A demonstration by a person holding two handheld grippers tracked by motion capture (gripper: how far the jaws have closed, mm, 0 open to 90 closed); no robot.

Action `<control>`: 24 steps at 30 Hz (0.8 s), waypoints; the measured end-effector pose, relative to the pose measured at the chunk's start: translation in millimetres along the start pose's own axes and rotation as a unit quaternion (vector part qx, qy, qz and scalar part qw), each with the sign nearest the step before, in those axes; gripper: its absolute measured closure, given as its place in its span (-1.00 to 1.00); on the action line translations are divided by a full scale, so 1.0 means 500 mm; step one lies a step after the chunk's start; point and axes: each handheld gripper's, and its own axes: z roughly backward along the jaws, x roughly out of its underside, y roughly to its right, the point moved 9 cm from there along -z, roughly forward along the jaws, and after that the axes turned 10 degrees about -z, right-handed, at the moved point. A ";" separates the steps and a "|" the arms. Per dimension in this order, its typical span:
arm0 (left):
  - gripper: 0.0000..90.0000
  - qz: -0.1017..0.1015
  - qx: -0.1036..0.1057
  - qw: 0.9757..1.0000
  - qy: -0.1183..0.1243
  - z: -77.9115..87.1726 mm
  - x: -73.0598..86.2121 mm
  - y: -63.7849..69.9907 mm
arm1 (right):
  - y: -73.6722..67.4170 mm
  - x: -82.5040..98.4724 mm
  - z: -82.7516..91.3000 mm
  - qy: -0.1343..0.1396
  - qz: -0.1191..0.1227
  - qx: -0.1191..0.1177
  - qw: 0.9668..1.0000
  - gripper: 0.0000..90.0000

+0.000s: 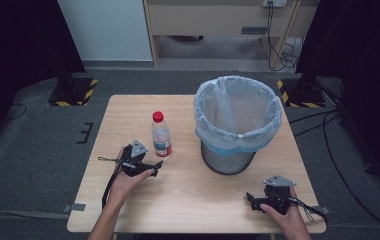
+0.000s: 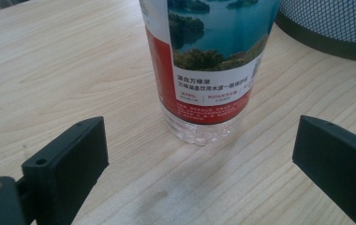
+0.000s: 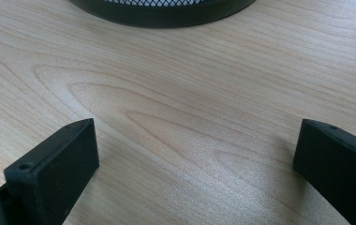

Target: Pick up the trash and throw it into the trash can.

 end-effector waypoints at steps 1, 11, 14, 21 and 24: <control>-0.95 -0.003 -0.001 1.000 0.000 0.000 -0.001 0.000 | 0.000 0.000 0.000 0.000 0.000 0.000 1.000 -0.99; -0.94 -0.013 0.012 0.999 0.035 0.008 -0.027 0.010 | 0.000 0.000 0.000 0.000 0.000 -0.001 1.000 -0.99; -0.95 -0.014 0.015 0.999 0.037 0.013 -0.032 0.010 | 0.000 0.000 0.000 0.000 0.000 0.000 1.000 -0.99; -0.94 -0.012 0.020 0.998 0.050 0.028 -0.057 0.000 | 0.000 0.000 0.000 0.000 0.001 0.000 1.000 -0.99; -0.94 -0.011 0.021 0.998 0.061 0.028 -0.077 -0.008 | 0.000 0.000 0.000 0.000 0.001 0.000 1.000 -0.99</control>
